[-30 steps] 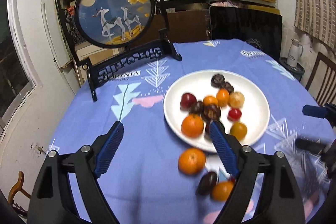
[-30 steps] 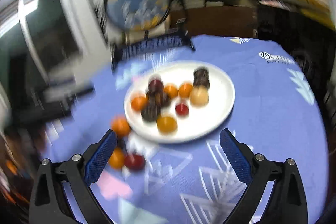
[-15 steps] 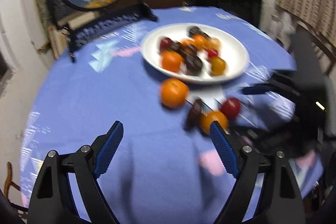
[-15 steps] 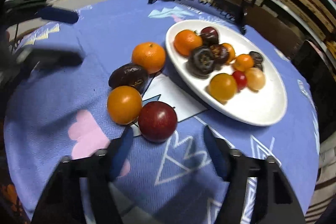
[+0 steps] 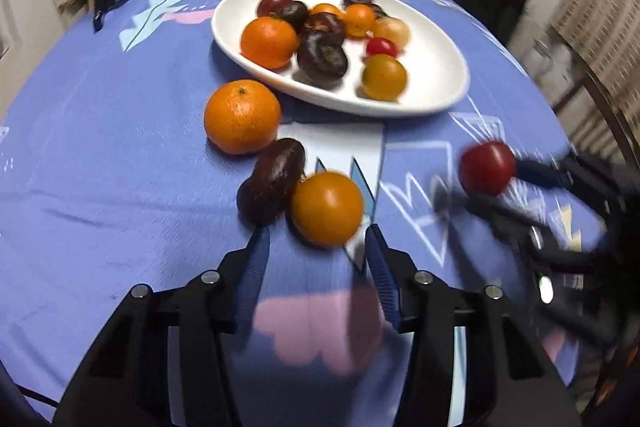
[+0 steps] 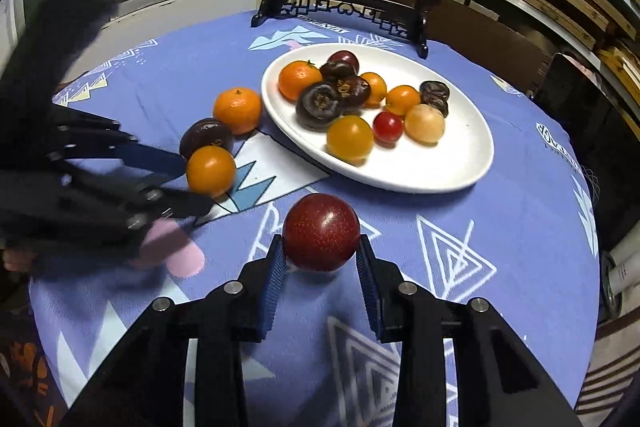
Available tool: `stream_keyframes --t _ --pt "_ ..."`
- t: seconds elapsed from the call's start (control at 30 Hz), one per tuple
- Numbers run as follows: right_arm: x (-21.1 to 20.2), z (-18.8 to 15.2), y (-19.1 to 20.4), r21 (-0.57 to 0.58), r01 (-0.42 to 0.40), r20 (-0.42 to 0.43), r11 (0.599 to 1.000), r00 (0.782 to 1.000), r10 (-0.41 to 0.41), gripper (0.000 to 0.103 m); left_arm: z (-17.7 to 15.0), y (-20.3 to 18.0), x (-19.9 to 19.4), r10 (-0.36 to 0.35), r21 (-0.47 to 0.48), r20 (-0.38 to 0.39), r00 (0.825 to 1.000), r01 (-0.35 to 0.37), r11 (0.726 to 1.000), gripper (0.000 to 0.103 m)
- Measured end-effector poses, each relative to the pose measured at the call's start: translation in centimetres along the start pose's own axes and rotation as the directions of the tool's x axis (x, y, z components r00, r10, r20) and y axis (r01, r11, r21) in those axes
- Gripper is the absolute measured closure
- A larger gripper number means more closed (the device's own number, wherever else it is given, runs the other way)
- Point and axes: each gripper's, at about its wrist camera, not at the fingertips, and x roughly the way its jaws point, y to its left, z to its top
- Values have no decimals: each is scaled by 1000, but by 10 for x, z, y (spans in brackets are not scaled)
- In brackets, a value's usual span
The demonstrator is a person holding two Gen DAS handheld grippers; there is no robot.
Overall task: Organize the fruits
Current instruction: 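Grasp a red plum with the right gripper while the left grasps an orange, then carry the plum and orange over the plate and open both grippers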
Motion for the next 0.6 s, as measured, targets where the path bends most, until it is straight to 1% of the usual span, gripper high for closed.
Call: stream_keyframes --t 0.13,0.17,0.2,0.3,0.43,0.53,0.6 --pt "5 -4 0 13 -12 -2 1000 1000 12 67 9 0 2 12 -41 27 1000 -11 999 55" --pt "5 -5 1 13 -13 -2 1000 1000 13 67 10 -1 3 9 -38 29 1000 -8 999 67" --pt "6 -5 2 13 -16 -1 1000 1000 16 67 10 -3 4 2 -27 30 1000 -1 1000 67" --pt "5 -5 4 16 -18 3 1000 1000 18 67 4 -6 -1 15 19 33 999 -16 1000 67" --pt "0 -4 5 30 -17 16 999 1000 17 67 -7 5 -15 11 53 44 999 -13 999 67" --pt "-4 -3 7 46 -23 29 999 999 22 67 -12 17 -29 9 67 68 998 -13 998 67" --pt "-6 -2 8 53 -26 37 998 999 24 67 -14 21 -38 21 87 94 995 -29 996 67"
